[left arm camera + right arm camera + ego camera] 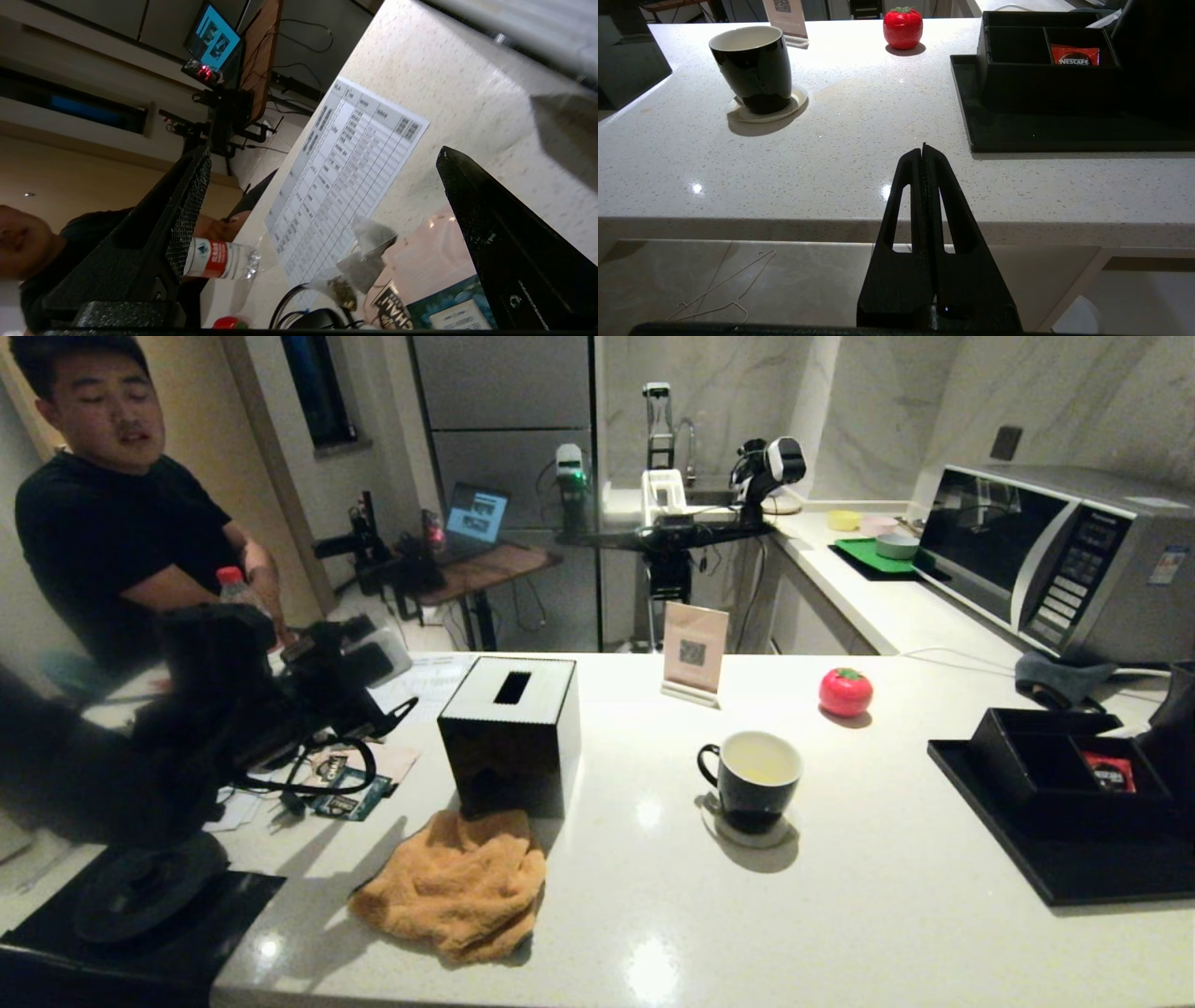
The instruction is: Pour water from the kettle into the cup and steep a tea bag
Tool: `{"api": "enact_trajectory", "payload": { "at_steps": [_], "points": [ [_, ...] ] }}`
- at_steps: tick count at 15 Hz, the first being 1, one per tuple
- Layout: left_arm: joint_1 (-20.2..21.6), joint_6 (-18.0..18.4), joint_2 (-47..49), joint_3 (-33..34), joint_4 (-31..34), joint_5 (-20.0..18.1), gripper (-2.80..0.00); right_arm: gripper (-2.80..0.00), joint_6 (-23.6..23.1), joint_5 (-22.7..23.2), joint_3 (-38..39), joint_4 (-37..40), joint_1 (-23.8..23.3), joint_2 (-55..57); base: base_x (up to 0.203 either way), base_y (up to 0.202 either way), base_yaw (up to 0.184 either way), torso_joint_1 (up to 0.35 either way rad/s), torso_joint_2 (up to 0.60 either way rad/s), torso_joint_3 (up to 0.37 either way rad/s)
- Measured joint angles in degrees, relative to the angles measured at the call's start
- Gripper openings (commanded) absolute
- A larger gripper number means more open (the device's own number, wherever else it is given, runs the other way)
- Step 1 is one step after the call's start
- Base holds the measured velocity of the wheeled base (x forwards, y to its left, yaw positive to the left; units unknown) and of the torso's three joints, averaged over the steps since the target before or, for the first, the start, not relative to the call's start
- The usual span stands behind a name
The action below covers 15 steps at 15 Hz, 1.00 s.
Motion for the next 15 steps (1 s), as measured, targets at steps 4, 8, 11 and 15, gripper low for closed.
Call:
{"api": "enact_trajectory", "payload": {
  "at_steps": [4,8,11,15],
  "points": [
    [1.0,3.3,0.0,0.8,0.2,0.0,0.0,-2.8,0.0,0.0,0.0,0.0,0.0,0.0,0.0,0.0,0.0,0.0,0.0,0.0],
    [1.1,3.1,0.0,0.7,0.2,0.1,0.0,-2.8,0.0,0.0,0.0,0.0,0.0,0.0,0.0,0.0,0.0,0.0,0.0,0.0],
    [1.1,0.3,-0.9,-0.4,0.2,0.7,0.0,-2.8,0.0,0.0,0.0,0.0,0.0,0.0,0.0,0.0,0.0,0.0,0.0,0.0],
    [0.0,-10.7,-4.1,-1.2,0.2,1.0,0.0,-2.8,0.0,0.0,0.0,0.0,0.0,0.0,0.0,0.0,0.0,0.0,0.0,0.0]
  ]
}}
